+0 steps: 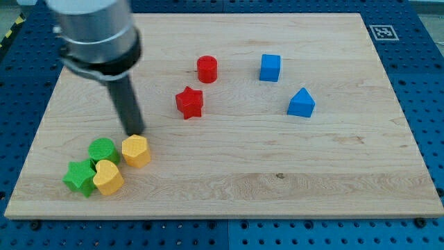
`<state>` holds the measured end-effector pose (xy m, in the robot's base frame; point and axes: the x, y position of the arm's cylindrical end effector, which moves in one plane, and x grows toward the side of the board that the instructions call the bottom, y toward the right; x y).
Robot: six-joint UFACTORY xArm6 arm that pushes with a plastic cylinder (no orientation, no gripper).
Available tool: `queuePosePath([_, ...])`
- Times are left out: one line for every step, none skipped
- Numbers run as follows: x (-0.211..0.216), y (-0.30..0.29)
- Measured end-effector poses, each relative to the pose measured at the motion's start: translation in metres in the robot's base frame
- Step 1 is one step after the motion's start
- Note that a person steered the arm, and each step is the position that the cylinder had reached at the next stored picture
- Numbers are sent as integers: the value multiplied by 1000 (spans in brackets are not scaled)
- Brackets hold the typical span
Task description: Push the green star along with yellow heart to the bottom center
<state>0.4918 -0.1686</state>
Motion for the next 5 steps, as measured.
queuePosePath([0,-58])
queuePosePath([2,-80])
queuePosePath([3,-83])
queuePosePath([32,-84])
queuePosePath([51,-81])
